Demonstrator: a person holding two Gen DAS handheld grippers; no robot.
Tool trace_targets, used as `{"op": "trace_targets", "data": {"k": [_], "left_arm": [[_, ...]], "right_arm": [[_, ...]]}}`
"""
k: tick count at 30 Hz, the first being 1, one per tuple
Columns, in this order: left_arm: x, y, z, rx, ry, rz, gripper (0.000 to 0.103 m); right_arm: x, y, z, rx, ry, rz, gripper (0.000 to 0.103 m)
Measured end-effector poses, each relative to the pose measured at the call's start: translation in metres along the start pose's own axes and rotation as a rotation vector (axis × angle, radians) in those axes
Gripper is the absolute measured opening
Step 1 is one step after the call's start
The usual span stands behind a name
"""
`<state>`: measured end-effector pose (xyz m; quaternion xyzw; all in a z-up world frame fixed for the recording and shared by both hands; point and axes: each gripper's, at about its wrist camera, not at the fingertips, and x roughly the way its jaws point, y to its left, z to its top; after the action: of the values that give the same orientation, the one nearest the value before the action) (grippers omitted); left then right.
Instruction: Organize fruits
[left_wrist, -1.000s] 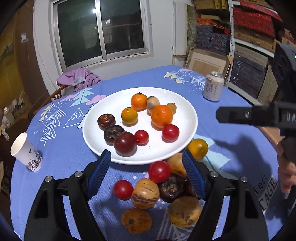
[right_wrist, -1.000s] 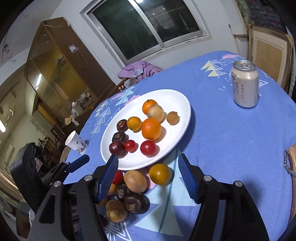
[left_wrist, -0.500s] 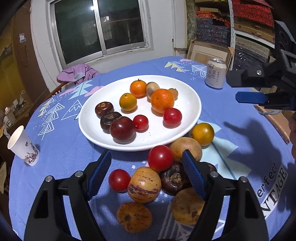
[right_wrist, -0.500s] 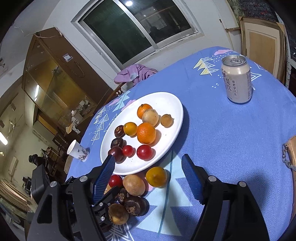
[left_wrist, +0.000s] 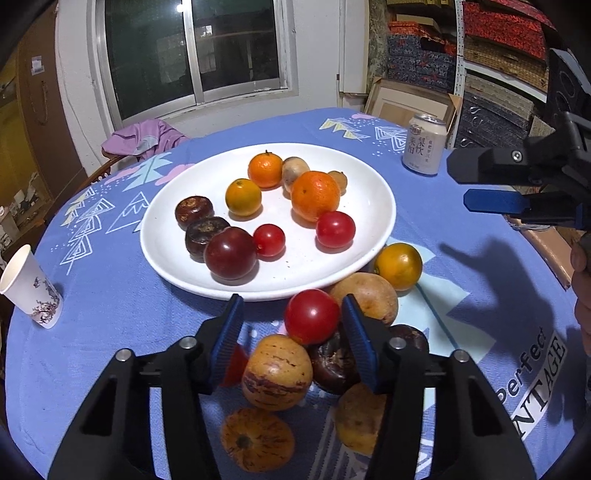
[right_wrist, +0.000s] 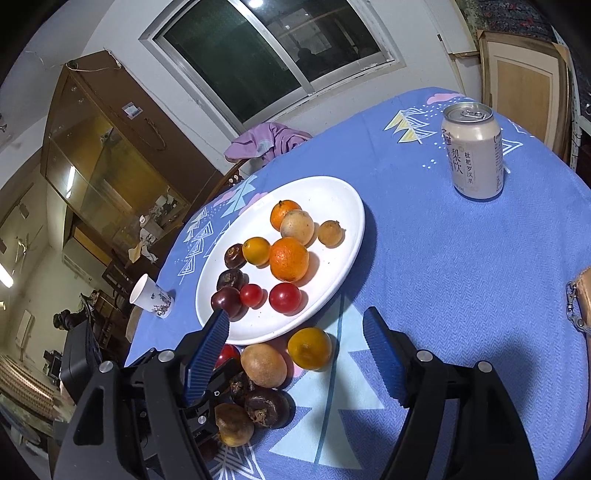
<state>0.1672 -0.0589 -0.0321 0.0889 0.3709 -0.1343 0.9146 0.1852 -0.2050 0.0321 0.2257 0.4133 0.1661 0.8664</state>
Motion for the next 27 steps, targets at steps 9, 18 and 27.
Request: {"op": "trace_targets", "data": {"k": [9, 18, 27], "left_arm": [[0.002, 0.001, 0.001, -0.016, 0.015, -0.061, 0.041], [0.003, 0.0, 0.001, -0.016, 0.036, -0.08, 0.038], [0.002, 0.012, 0.003, -0.074, 0.036, -0.129, 0.03]], "right_arm": [[0.005, -0.003, -0.001, 0.009, 0.014, -0.007, 0.076], [0.006, -0.004, 0.0, 0.013, 0.018, -0.006, 0.076], [0.01, -0.002, -0.003, 0.0, 0.041, 0.011, 0.076]]}}
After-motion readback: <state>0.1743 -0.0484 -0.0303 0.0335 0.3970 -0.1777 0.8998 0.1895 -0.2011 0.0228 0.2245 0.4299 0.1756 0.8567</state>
